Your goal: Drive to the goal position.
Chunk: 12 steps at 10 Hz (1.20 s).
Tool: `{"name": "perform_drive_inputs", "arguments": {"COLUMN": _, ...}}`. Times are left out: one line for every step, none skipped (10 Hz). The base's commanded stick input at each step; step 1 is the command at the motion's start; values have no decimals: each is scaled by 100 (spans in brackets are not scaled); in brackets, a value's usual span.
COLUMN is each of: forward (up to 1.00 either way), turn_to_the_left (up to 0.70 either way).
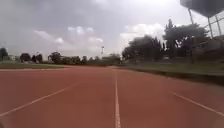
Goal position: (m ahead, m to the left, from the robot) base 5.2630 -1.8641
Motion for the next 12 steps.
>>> {"name": "perform_drive_inputs", "arguments": {"forward": 45, "turn_to_the_left": 0}}
{"name": "perform_drive_inputs", "arguments": {"forward": 45, "turn_to_the_left": 0}}
{"name": "perform_drive_inputs", "arguments": {"forward": 45, "turn_to_the_left": 0}}
{"name": "perform_drive_inputs", "arguments": {"forward": 45, "turn_to_the_left": 0}}
{"name": "perform_drive_inputs", "arguments": {"forward": 45, "turn_to_the_left": 0}}
{"name": "perform_drive_inputs", "arguments": {"forward": 45, "turn_to_the_left": 0}}
{"name": "perform_drive_inputs", "arguments": {"forward": 45, "turn_to_the_left": 0}}
{"name": "perform_drive_inputs", "arguments": {"forward": 45, "turn_to_the_left": 0}}
{"name": "perform_drive_inputs", "arguments": {"forward": 45, "turn_to_the_left": 0}}
{"name": "perform_drive_inputs", "arguments": {"forward": 45, "turn_to_the_left": 0}}
{"name": "perform_drive_inputs", "arguments": {"forward": 45, "turn_to_the_left": 0}}
{"name": "perform_drive_inputs", "arguments": {"forward": 45, "turn_to_the_left": 0}}
